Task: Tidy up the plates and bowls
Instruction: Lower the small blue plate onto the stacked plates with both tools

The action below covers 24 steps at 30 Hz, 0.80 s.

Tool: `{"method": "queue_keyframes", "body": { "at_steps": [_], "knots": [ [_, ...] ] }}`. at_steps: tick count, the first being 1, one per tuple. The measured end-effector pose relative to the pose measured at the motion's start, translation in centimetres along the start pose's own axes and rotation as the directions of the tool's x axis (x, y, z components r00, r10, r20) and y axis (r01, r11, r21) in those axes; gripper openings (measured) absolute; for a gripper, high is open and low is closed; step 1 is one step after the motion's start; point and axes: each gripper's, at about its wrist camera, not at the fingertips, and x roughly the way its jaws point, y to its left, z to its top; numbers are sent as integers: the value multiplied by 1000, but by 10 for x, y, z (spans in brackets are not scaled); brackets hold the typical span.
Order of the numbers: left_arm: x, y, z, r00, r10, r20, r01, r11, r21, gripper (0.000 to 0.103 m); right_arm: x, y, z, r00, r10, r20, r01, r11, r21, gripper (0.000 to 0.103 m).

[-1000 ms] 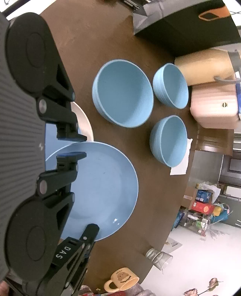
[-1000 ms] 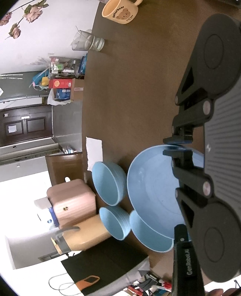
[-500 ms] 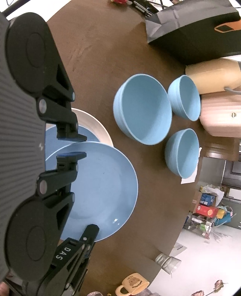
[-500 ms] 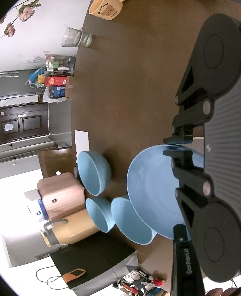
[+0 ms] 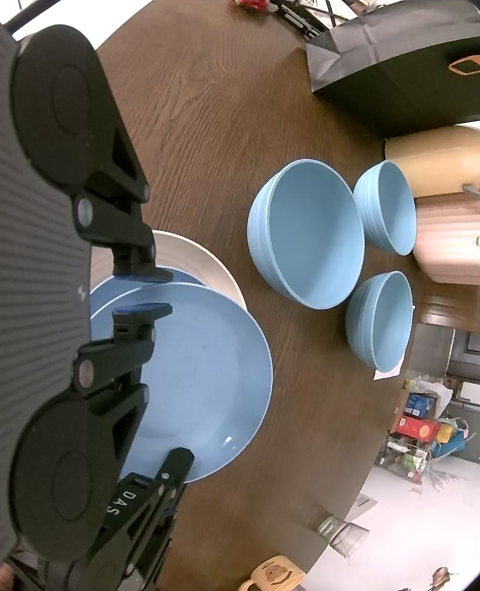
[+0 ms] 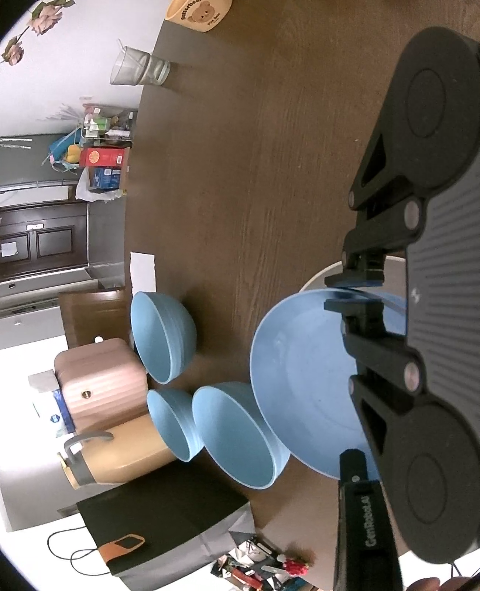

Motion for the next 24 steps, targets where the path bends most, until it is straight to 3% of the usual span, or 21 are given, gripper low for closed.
{"method": "queue_keyframes", "body": {
  "at_steps": [24],
  "knots": [
    [20,0,-5,999,15,-31,-15,1000,6,12,22,13,-9,999,-43,-23,42,997,-58,6]
  ]
}}
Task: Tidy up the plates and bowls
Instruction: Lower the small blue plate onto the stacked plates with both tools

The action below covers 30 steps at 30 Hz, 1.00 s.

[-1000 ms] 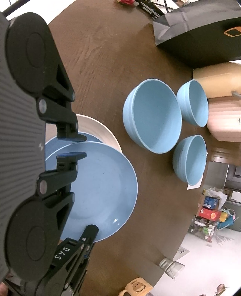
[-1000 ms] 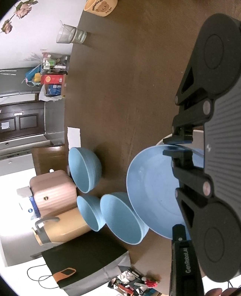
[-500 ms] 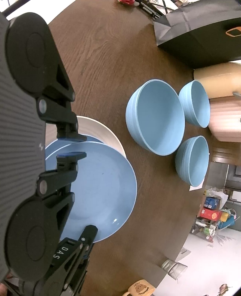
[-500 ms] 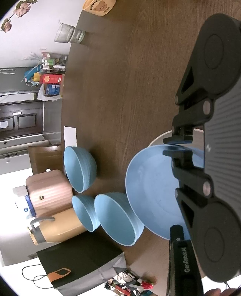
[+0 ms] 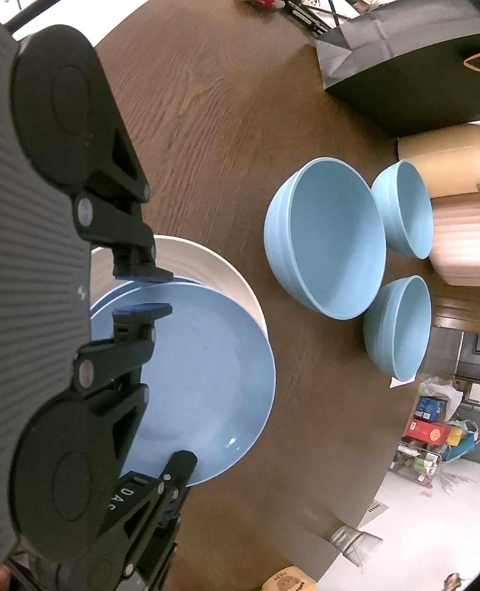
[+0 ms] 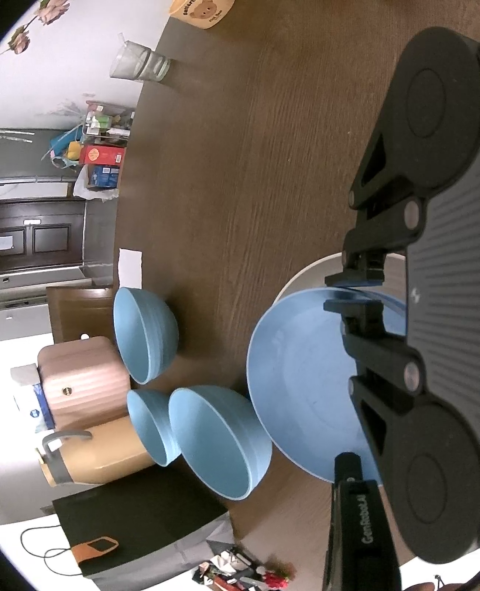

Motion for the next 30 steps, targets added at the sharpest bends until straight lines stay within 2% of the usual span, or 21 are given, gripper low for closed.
{"method": "queue_keyframes", "body": {
  "at_steps": [7,30],
  "knots": [
    [6,-2,-1,1000,4,0,-4,1000,10,12,7,8,-5,999,-36,6,36,999,-41,8],
    [8,-10,-7,999,35,10,-35,999,36,14,16,9,-9,999,-34,-11,34,998,-44,8]
  ]
}}
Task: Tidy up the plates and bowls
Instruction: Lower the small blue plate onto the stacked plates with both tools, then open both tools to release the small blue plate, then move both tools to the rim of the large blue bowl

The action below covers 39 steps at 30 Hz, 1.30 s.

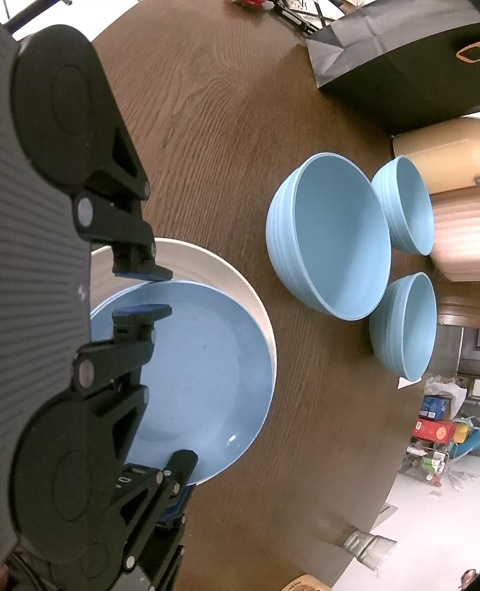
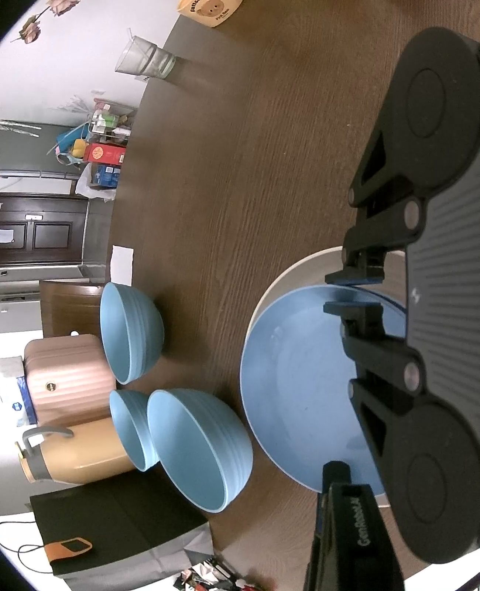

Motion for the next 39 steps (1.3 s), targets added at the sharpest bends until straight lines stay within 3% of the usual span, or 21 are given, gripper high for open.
{"method": "queue_keyframes", "body": {
  "at_steps": [3,6,8,10,12,14,17,25,27,32,39],
  "knots": [
    [1,2,0,1000,-10,-2,10,1000,-1,18,1,0,0,1000,-2,-3,2,1000,1,8],
    [-1,4,1,999,-33,4,33,999,-1,28,2,-1,0,1000,1,-6,-1,1000,8,8],
    [-3,5,0,999,-33,15,33,999,2,47,1,-1,1,1000,5,-6,-5,1000,13,10],
    [-6,7,0,999,-31,34,31,1000,0,58,-2,-2,2,1000,10,-2,-10,1000,18,13],
    [-9,7,-1,998,-36,50,36,999,3,61,-4,-3,1,1000,14,7,-14,1000,21,14],
    [-11,8,-1,998,-40,55,40,999,1,73,-7,-4,2,1000,19,12,-20,999,26,16],
    [-16,10,-1,996,-40,75,39,999,4,81,-12,-5,2,1000,22,23,-22,999,29,26],
    [-26,26,-1,992,-57,111,61,998,-31,100,-25,-12,4,999,13,43,-16,998,64,73],
    [-30,31,-2,990,-65,126,71,997,-40,102,-29,-14,4,999,13,52,-17,997,75,86],
    [-37,42,-3,986,-95,139,104,993,-61,103,-36,-15,7,998,21,63,-26,996,90,97],
    [-44,57,-4,984,-92,151,105,991,-84,103,-44,-9,7,997,21,74,-27,997,78,103]
  ]
}}
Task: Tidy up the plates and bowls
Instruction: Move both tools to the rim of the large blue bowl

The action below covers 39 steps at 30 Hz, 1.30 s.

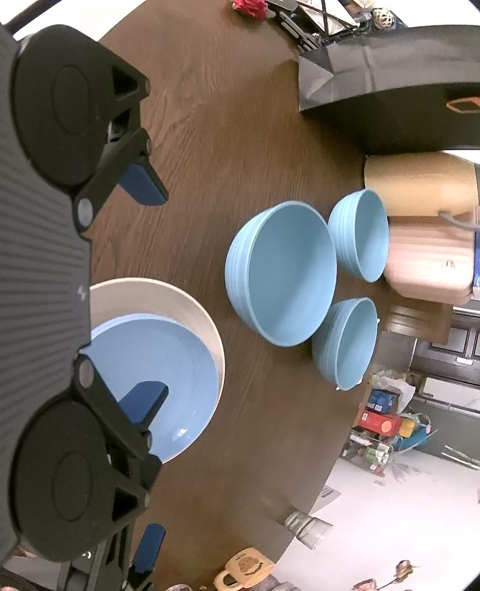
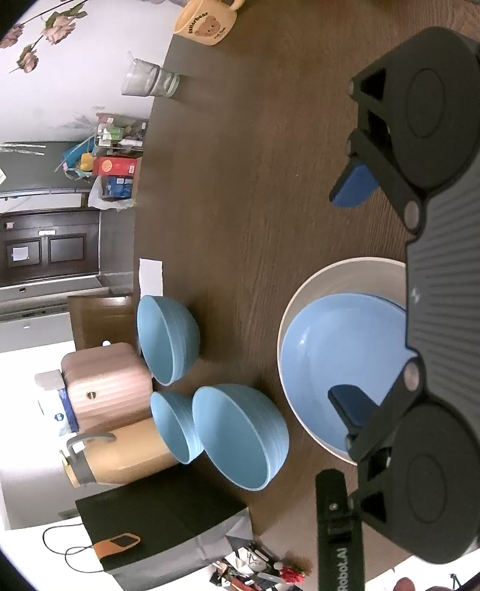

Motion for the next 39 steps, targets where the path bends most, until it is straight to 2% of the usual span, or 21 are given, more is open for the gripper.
{"method": "queue_keyframes", "body": {
  "at_steps": [13,22,39],
  "knots": [
    [-10,24,4,1000,-1,18,1,1000,-22,103,-8,8,2,1000,5,7,-5,1000,-15,103],
    [-24,43,14,998,14,57,-12,999,-35,103,-17,22,12,999,28,35,-27,999,-32,103],
    [0,84,59,998,46,31,-43,994,-103,103,6,50,58,998,54,24,-53,998,-32,103]
  ]
}}
